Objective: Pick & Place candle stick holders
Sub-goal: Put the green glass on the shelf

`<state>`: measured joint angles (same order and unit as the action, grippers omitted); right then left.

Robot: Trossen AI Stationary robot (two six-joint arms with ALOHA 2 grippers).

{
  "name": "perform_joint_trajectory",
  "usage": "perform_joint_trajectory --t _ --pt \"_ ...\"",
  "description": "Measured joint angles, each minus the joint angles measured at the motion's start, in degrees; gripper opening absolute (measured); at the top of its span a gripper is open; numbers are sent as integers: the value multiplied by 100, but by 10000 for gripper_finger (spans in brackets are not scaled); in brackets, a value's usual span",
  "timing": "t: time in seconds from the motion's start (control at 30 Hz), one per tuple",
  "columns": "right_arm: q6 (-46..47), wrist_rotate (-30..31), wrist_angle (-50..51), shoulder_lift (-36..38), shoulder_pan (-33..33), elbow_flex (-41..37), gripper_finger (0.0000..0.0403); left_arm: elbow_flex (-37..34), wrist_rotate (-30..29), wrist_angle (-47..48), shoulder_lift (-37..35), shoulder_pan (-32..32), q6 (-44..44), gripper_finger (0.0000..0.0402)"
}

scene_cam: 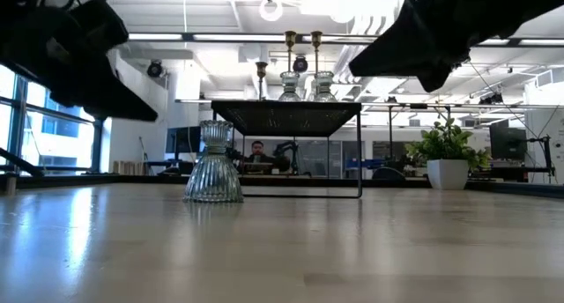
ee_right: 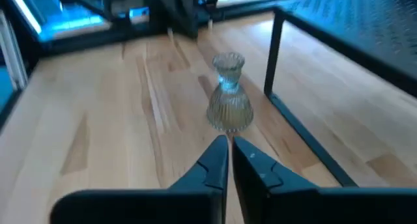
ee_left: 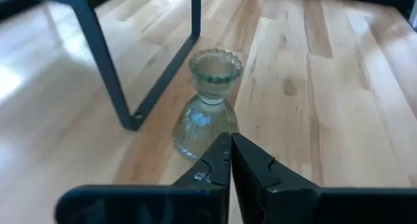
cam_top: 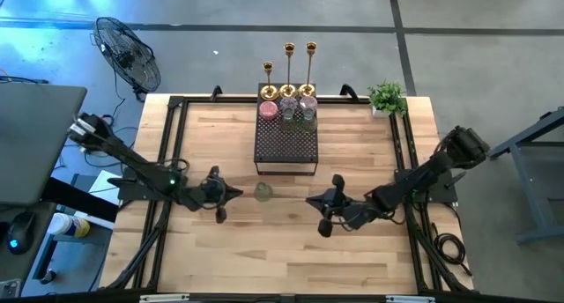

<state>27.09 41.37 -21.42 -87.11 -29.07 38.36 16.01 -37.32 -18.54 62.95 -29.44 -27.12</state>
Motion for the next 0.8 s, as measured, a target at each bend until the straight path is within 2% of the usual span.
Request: perform_joint_trajectory --t 0.13,0.33,0.47,0.57,0.7,0.8 --pt "-9 51 -73 53 -38 -106 23 0 -60 -1055 950 16 -351 52" --pt "-30 27 -75 53 -36 -104 13 46 -496 -2591 2105 19 -482 169" --pt "-48 26 -71 53 -36 -104 3 373 -718 -2656 2649 19 -408 250" --pt "-51 26 -69 53 -36 -104 1 700 -1014 -2633 3013 21 -123 295" --pt "-53 27 -69 53 -36 -104 2 1052 -1578 -2619 3342 76 139 326" --pt "-53 26 -66 53 -36 -104 1 1167 -1739 -2443 3460 298 -148 330"
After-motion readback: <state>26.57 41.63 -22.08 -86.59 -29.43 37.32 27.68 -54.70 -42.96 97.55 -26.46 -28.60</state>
